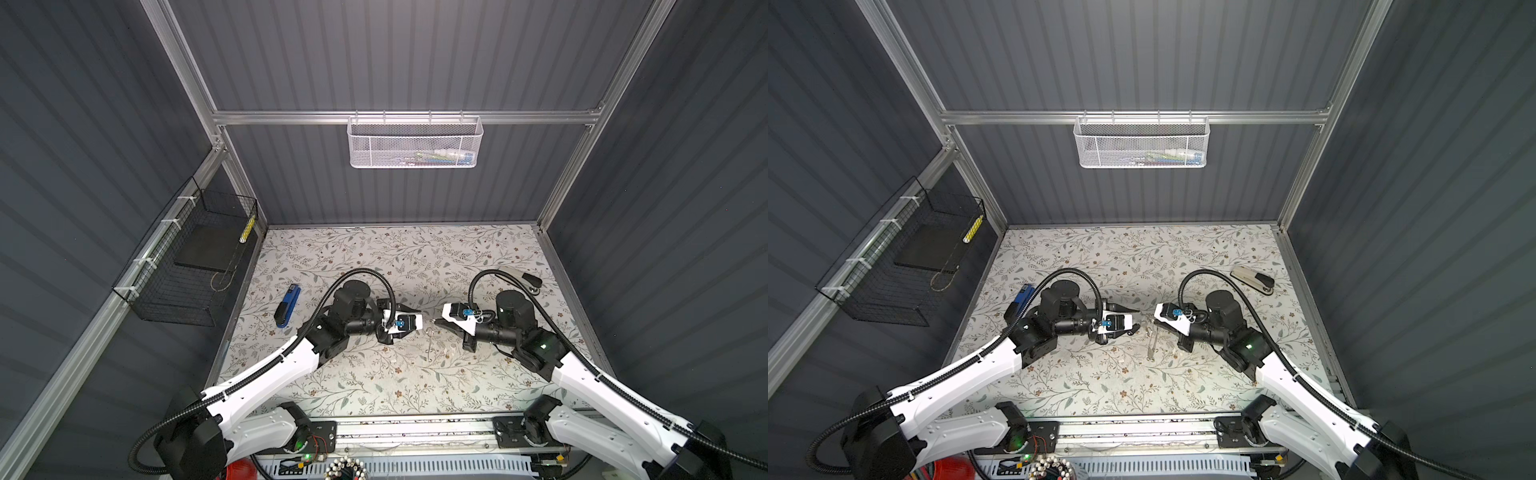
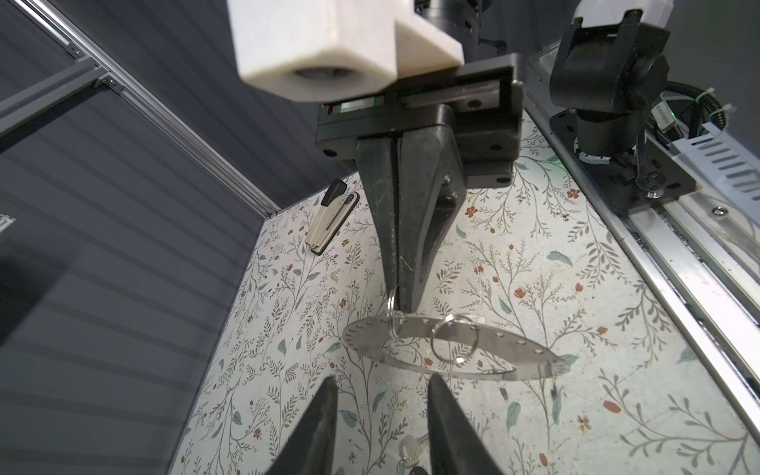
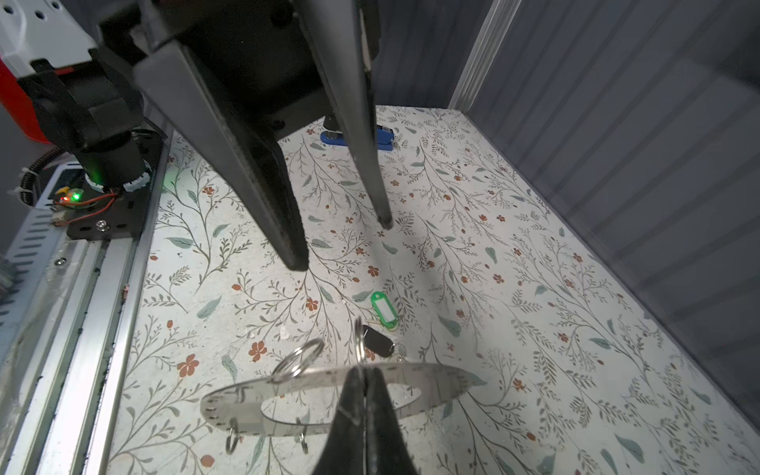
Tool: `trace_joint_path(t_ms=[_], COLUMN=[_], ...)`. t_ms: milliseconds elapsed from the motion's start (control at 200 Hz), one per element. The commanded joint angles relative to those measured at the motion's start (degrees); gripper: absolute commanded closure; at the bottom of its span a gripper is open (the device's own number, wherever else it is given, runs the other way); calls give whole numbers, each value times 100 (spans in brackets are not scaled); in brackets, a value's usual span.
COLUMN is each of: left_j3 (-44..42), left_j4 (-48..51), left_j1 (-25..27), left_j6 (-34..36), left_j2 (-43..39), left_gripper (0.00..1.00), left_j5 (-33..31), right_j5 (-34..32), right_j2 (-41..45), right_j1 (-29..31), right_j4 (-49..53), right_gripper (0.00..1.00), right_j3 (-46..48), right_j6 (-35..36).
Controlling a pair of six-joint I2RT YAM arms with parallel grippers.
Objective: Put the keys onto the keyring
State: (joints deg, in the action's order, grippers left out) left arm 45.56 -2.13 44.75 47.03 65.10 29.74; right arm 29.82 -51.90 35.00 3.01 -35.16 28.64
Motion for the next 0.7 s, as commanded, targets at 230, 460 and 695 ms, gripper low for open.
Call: trace_joint_path(t_ms=[230, 460, 695], left_j3=[-232, -193, -192], left_j4=[-277, -316, -564], left_j1=[356, 495, 655], left_j6=[377, 406, 396], left_j2=[64, 220, 407], left_gripper=[66, 67, 70], left_j5=[-785, -992, -1476], right_j5=[-452, -402, -302], right_j2=[-413, -520, -646], right_j1=[116, 115, 114], right_j4=[290, 312, 408], right_gripper=[100, 100, 100], right_j3=[-309, -361, -467], right_j6=[309, 134, 27])
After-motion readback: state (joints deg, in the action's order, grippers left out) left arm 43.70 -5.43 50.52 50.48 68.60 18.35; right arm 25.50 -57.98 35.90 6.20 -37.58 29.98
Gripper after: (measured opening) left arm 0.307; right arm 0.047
